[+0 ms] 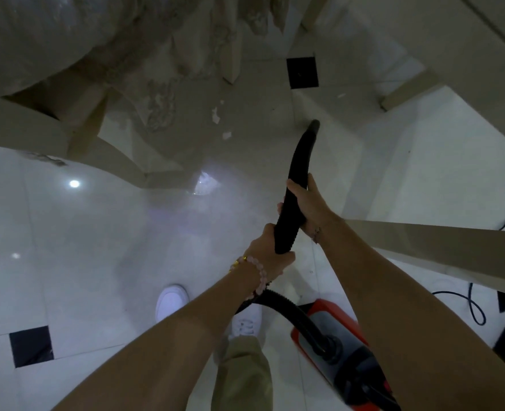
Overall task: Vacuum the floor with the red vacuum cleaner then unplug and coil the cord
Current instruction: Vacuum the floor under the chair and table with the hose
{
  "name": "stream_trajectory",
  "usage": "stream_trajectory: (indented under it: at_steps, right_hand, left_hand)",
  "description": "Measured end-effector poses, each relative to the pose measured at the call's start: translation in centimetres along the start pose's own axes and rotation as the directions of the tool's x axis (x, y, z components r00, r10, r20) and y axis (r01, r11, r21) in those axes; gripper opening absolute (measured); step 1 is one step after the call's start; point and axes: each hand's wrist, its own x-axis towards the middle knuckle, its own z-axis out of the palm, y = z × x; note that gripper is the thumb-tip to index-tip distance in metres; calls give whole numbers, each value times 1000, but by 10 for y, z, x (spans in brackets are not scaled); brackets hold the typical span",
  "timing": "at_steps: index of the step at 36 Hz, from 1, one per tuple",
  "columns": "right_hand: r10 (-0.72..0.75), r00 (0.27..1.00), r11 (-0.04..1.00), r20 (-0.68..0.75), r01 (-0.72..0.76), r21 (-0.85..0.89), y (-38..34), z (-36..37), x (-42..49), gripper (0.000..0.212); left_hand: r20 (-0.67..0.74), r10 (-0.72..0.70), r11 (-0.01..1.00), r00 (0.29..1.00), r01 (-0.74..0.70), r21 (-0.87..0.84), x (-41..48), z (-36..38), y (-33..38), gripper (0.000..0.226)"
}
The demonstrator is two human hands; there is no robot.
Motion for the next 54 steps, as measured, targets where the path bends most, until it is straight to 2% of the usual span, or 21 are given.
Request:
stream_trajectory:
  at_steps: [3, 5, 8, 12, 15, 19, 26, 35, 42, 48, 51, 54]
  right_hand:
    - [8, 998, 999, 55, -10, 46, 0, 1, -8, 47]
    - [12, 997, 1000, 70, -12, -1, 4, 1, -12, 54]
    - [-25, 999, 992, 31, 29, -119, 10, 1, -14, 61]
    - [-38, 999, 993, -26, 35, -110, 1, -1, -5, 72]
    - [-72, 993, 989, -89, 59, -135, -8, -1, 5, 73]
    - [-120, 983, 981, -142, 95, -172, -27, -7, 16, 71]
    - [-187, 964, 952, -188, 130, -279, -46, -19, 34, 69]
    - [-200, 964, 938, -177, 137, -317, -60, -35, 50, 67]
    - [-170, 977, 926, -127, 114, -361, -62, -35, 42, 63]
    - [-60, 998, 931, 30, 67, -358, -39, -10, 7, 66]
    - [-16, 996, 916, 93, 51, -397, -17, 10, -17, 65]
    - [18, 985, 905, 172, 57, -422, 5, 32, -41, 60]
  left_hand:
    - [-17, 1, 1000, 1000, -1, -8, 2, -1, -2, 38]
    - [-24, 8, 999, 1000, -8, -35, 5, -2, -5, 29]
    - [-47, 6, 997, 999, -9, -70, 10, -5, -8, 26]
    - [-87, 60, 995, 994, -66, -73, 19, -6, -5, 32]
    - [-47, 60, 994, 997, -64, -85, 23, -11, -3, 44]
    - [27, 66, 997, 997, -65, -37, 22, -19, -8, 40]
    - [8, 148, 987, 989, -147, -60, 20, -20, -8, 32]
    - [-4, 206, 975, 979, -205, -84, 28, -19, 4, 43]
    - [19, 203, 978, 979, -202, -51, 23, -16, 5, 41]
    - [104, 146, 989, 984, -146, 1, -1, -16, -14, 29]
    - [166, 84, 996, 983, -87, 12, -17, -16, -32, 43]
    - [150, 42, 998, 988, -35, -51, -35, -15, -49, 47]
